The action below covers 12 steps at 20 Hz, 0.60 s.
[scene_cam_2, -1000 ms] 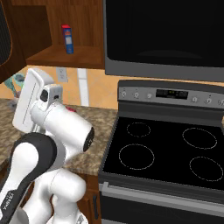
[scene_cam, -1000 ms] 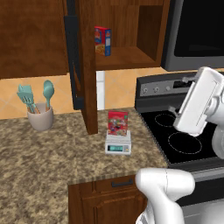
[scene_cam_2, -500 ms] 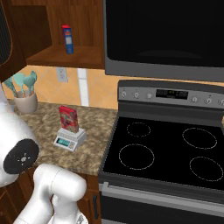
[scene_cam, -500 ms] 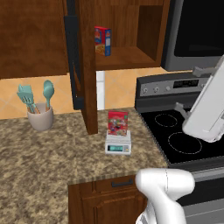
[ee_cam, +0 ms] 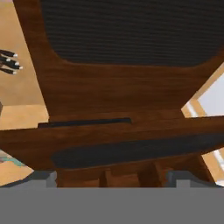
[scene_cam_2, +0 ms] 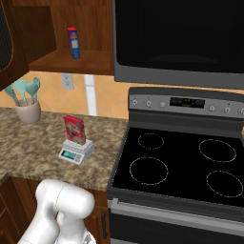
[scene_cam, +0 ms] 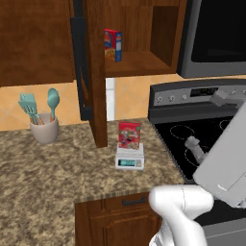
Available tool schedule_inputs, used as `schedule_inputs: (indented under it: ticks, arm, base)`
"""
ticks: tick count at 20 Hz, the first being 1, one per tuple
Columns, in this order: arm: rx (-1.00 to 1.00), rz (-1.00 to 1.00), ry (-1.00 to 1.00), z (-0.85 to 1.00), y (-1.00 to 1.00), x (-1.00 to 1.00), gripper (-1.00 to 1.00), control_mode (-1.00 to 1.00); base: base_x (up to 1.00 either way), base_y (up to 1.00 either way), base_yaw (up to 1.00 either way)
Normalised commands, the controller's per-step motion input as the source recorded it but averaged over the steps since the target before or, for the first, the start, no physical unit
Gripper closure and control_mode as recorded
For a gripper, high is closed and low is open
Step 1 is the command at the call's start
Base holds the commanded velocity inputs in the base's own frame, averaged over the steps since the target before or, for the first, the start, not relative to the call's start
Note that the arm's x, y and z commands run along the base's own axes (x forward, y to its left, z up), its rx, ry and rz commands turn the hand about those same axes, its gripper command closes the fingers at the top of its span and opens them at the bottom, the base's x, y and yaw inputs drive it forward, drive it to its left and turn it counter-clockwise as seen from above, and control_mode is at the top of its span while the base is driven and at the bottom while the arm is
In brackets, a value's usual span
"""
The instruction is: Pick the cereal and place it on the digital scale for weighing, and close the cabinet.
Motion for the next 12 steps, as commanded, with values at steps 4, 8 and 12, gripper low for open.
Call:
schedule_inputs:
  ticks: [4, 8, 12]
  arm:
    - [0.12, -0.21, -0.08, -0.93, 0.97, 0.04, -1.0, -1.0]
    - [0.14, -0.23, -0.08, -0.8, 0.96, 0.24, -1.0, -1.0]
    - [0.05, -0.2, -0.01, -0.33, 0.73, 0.4, -1.0, -1.0]
  base:
    - [0.0, 0.0, 0.0]
    - [0.0, 0.0, 0.0]
    - [0.0, 0.0, 0.0]
